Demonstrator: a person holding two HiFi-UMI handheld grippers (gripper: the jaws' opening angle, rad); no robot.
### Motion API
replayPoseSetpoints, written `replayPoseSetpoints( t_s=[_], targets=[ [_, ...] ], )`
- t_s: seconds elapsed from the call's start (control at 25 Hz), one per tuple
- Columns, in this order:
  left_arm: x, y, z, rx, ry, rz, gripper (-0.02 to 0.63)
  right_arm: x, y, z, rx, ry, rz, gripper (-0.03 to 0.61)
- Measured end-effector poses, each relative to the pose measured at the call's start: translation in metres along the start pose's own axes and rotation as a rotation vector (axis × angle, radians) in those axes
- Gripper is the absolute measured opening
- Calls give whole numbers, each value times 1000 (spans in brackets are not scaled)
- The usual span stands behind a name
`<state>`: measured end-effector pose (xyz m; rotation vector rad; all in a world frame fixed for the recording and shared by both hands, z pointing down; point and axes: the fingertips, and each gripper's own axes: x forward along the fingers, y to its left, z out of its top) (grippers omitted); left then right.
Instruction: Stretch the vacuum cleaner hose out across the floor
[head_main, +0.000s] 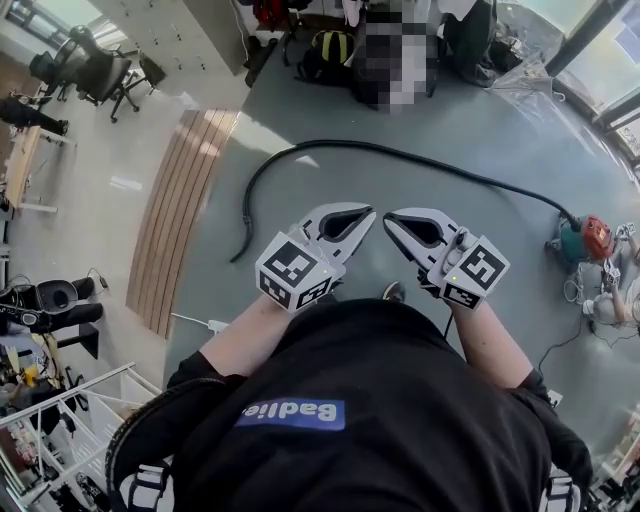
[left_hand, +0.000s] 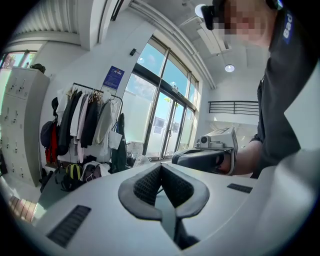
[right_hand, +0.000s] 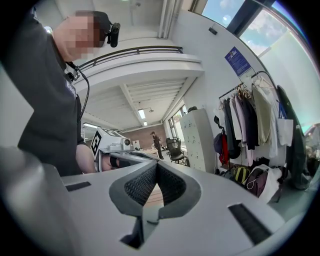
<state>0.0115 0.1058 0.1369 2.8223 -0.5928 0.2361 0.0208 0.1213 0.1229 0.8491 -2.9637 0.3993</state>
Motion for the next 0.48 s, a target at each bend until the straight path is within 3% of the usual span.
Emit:
replayPoseSetpoints(
  t_s=[0.48],
  targets=[
    [-6,1,-3,13,11,6,9,7,2,-3,-6,21,-7,5]
  ],
)
